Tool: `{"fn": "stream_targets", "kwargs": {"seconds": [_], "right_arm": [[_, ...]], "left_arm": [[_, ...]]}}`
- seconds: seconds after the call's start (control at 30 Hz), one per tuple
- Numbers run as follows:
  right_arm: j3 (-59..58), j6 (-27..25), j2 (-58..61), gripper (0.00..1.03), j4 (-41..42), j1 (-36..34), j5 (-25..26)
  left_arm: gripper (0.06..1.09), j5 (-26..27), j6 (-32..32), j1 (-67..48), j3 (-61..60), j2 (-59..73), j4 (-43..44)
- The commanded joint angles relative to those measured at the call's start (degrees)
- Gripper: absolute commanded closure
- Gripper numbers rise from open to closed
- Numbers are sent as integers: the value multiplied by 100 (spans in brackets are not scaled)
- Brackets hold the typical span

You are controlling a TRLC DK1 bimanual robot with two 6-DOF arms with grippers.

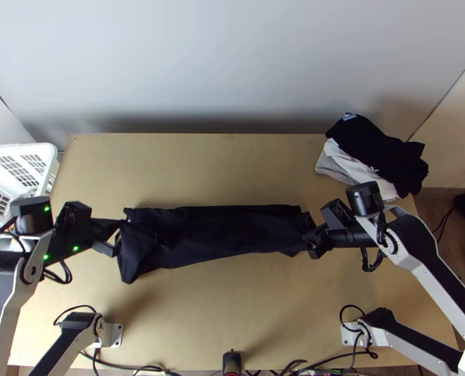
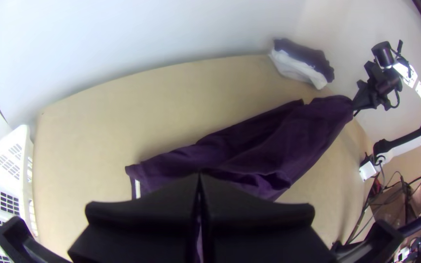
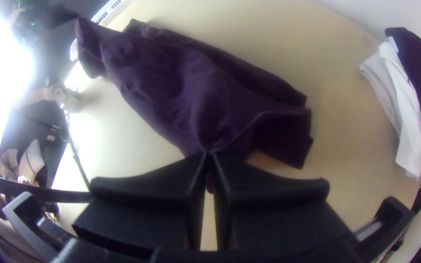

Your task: Fold the t-shirt

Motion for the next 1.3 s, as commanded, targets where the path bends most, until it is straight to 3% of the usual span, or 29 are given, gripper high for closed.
{"fn": "stream_targets", "kwargs": {"seconds": [0.0, 0.2, 0.43, 0.67, 1.0, 1.27], "right_arm": [[-63, -11, -10, 100, 45, -3, 55], [-124, -81, -229, 100, 45, 181, 55], [-607, -266, -897, 100, 142, 1236, 512], [-1442, -336, -1996, 100, 836, 1965, 1866], [-1776, -389, -3007, 100, 933, 1974, 2490], [-1926, -407, -3191, 100, 783, 2027, 2569]], "left_arm": [[105, 2, 255, 272, -178, -388, -324], [105, 55, 194, 255, -196, -528, -464], [105, 99, 220, -203, -354, -757, -526], [105, 108, 185, -572, -556, -1267, -561], [105, 99, 264, -791, -635, -2031, -939], [105, 108, 369, -888, -758, -2207, -1308]]}}
